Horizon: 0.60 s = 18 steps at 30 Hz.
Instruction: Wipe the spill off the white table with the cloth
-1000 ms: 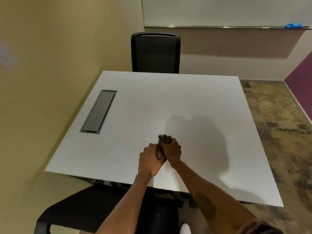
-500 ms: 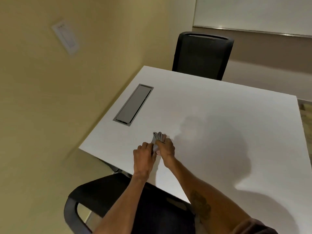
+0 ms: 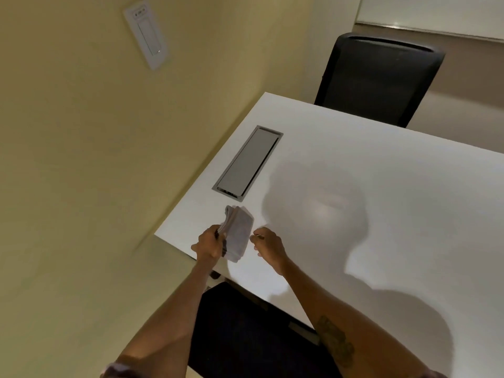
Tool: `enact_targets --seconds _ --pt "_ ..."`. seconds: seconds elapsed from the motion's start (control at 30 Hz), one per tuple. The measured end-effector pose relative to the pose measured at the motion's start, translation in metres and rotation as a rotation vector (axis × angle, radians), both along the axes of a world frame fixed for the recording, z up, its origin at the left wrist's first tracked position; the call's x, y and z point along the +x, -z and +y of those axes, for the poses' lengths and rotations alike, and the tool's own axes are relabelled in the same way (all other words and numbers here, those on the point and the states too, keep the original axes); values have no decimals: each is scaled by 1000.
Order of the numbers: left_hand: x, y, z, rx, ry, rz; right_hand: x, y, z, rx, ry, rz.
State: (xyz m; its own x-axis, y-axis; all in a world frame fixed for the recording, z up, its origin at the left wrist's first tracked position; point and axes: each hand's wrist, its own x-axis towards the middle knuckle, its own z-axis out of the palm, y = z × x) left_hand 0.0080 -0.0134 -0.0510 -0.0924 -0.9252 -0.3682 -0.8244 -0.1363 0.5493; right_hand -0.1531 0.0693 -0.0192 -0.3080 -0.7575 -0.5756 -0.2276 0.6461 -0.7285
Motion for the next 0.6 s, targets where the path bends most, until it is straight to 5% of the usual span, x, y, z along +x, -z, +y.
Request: enact_targets --seconds 0.17,0.27,0.6 --pt "12 20 -28 106 -63 19 -2 8 1 67 -18 41" --pt "9 10 -30 107 -26 -139 -6 7 6 82 -8 58" --pt "3 4 -26 -156 159 -334 -12 -6 21 97 6 98"
